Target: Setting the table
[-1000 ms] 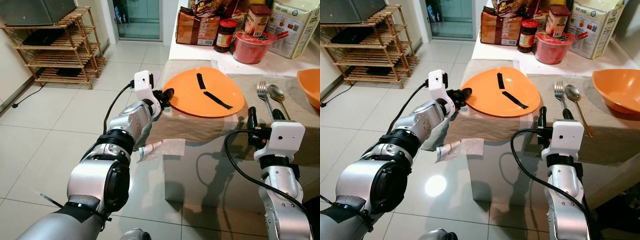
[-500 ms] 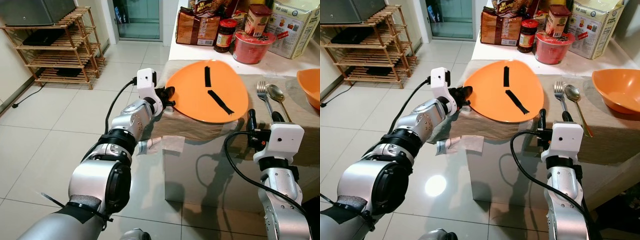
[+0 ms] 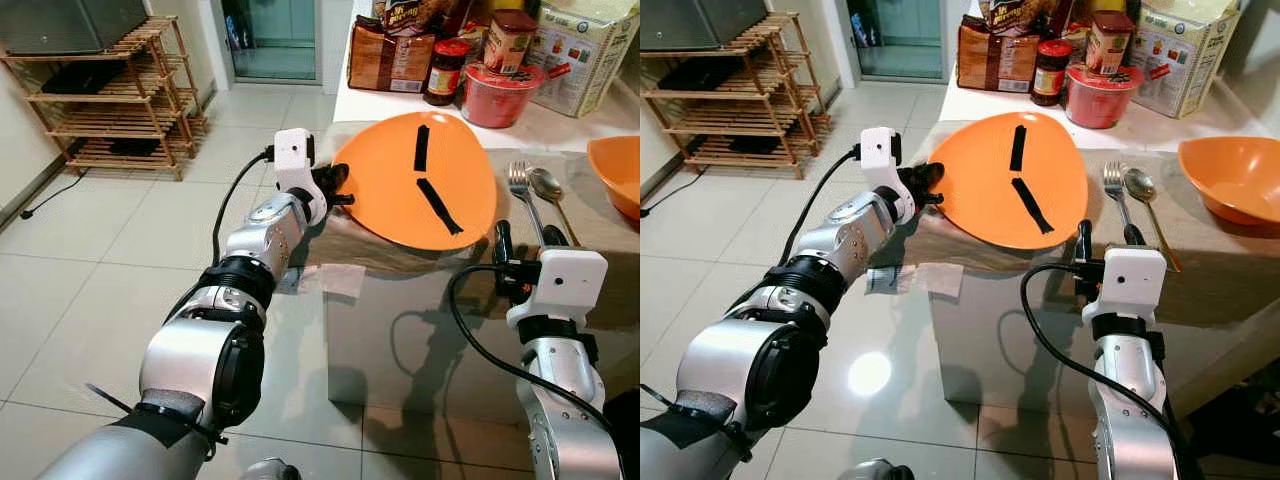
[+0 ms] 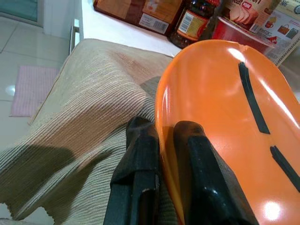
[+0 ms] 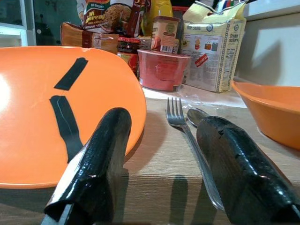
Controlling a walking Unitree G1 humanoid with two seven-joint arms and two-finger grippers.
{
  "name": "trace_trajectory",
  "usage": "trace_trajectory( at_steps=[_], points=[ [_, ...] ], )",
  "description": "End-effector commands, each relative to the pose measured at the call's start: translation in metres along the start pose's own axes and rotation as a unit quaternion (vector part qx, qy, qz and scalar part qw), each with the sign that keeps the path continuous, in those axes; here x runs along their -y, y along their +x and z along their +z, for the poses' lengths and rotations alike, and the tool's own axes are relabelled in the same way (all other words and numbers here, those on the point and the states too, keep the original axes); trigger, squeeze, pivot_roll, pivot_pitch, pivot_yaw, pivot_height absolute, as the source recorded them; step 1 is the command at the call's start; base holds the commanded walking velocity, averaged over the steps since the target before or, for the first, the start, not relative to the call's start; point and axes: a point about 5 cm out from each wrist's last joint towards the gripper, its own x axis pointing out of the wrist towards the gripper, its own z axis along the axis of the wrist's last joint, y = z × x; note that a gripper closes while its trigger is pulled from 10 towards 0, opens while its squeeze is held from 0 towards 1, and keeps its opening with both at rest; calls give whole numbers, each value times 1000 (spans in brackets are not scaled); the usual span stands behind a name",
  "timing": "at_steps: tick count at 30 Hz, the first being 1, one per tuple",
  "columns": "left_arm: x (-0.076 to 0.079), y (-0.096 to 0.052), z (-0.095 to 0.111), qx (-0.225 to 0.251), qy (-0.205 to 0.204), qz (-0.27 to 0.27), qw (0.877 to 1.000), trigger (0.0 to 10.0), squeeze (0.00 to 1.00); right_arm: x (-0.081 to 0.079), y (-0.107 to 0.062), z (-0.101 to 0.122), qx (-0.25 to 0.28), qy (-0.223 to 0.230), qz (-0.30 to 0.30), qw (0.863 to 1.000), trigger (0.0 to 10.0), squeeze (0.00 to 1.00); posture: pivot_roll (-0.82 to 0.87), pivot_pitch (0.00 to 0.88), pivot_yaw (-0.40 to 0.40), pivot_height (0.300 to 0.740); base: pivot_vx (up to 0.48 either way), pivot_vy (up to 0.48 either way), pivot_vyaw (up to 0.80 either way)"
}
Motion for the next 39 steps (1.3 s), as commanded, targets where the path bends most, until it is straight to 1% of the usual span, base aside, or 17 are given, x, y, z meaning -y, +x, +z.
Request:
trace_trajectory(
  at_steps=[1,3,7,13,14,21,22,23,28,30,33,39],
  points=[
    [-3,0,-2,-18,37,14,999,0,0,-4,0,-2,-9,1,8,1000,10000,0,-54,0,60,735,0,0,0],
    [-3,0,-3,-19,37,15,999,0,0,-4,0,-2,-9,2,9,1000,10000,0,-54,0,61,735,0,0,0],
    [-3,-1,-10,-36,57,23,997,0,0,-6,-1,-3,-13,6,14,1000,10000,0,-53,0,60,735,0,0,0],
    [-3,-1,-12,-41,62,27,997,0,0,-7,-1,-4,-16,6,17,1000,10000,0,-53,0,62,735,0,0,0],
    [-4,-1,-13,-45,70,34,996,1176,0,-7,-1,-4,-16,7,17,1000,10000,0,-53,0,62,735,0,0,0],
    [-4,-1,-13,-45,70,34,996,1176,0,-7,-1,-4,-16,7,17,1000,10000,0,-53,0,62,735,0,0,0],
    [-4,-1,-14,-49,76,36,995,6549,0,-7,-1,-5,-16,7,18,1000,10000,0,-52,0,63,735,0,0,0],
    [-5,-1,-16,-56,80,44,994,10000,1000,-7,-2,-5,-17,7,18,1000,10000,0,-53,0,65,735,0,0,0],
    [-10,-3,-22,-71,83,60,992,10000,1000,-8,-2,-6,-20,8,19,1000,10000,0,-53,0,65,735,0,0,0],
    [-11,-3,-22,-73,89,63,991,10000,1000,-7,-2,-7,-20,8,18,1000,10000,0,-53,0,66,735,0,0,0],
    [-13,-4,-23,-76,110,77,988,10000,1000,-8,-3,-7,-21,9,19,1000,10000,0,-53,0,67,735,0,0,0],
    [-14,-4,-23,-74,120,79,987,10000,1000,-8,-4,-8,-24,10,18,1000,10000,0,-52,0,70,735,0,0,0]
  ],
)
